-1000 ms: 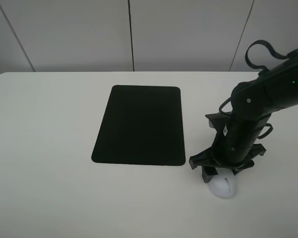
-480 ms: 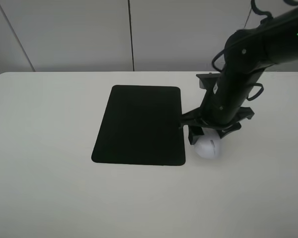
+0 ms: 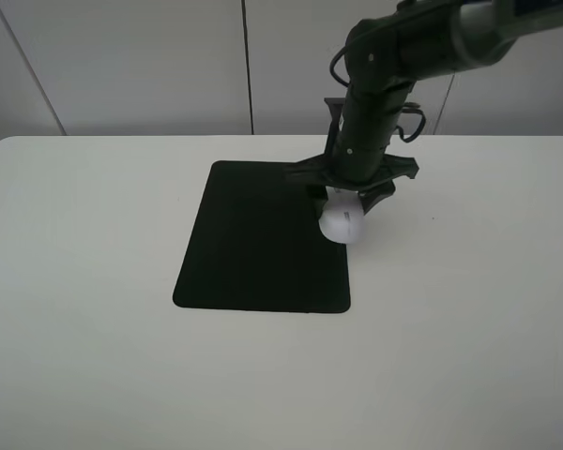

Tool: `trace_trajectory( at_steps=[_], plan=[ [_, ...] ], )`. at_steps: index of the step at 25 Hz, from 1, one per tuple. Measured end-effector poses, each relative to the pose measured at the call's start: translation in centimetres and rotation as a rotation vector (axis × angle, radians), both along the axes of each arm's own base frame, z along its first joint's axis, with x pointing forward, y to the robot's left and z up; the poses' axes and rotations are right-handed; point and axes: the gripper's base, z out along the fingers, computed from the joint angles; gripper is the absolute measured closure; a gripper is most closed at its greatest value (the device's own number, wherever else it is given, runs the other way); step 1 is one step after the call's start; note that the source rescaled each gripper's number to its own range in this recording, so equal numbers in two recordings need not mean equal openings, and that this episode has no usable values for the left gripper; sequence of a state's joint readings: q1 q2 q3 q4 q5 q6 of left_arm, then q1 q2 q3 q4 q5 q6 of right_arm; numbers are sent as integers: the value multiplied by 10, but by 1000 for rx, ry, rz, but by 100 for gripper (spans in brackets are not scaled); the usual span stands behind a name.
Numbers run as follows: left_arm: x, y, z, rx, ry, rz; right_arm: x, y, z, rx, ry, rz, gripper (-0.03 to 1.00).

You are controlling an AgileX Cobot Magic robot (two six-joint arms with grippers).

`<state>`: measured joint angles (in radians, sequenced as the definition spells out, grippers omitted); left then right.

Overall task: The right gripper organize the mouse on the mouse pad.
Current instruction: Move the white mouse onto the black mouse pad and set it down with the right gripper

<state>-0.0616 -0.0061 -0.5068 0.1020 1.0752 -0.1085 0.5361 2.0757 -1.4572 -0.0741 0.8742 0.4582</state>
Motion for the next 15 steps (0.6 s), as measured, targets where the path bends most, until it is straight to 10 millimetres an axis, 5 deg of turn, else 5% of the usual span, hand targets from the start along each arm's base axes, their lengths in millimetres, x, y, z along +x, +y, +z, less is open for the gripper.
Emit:
trace_trajectory(
  at_steps=[7, 15],
  plan=[
    [0, 0, 0, 0, 0, 0, 21, 51, -12, 21, -26, 2, 97],
    [0, 0, 0, 0, 0, 0, 39, 76, -28, -21, -51, -27, 97]
  ],
)
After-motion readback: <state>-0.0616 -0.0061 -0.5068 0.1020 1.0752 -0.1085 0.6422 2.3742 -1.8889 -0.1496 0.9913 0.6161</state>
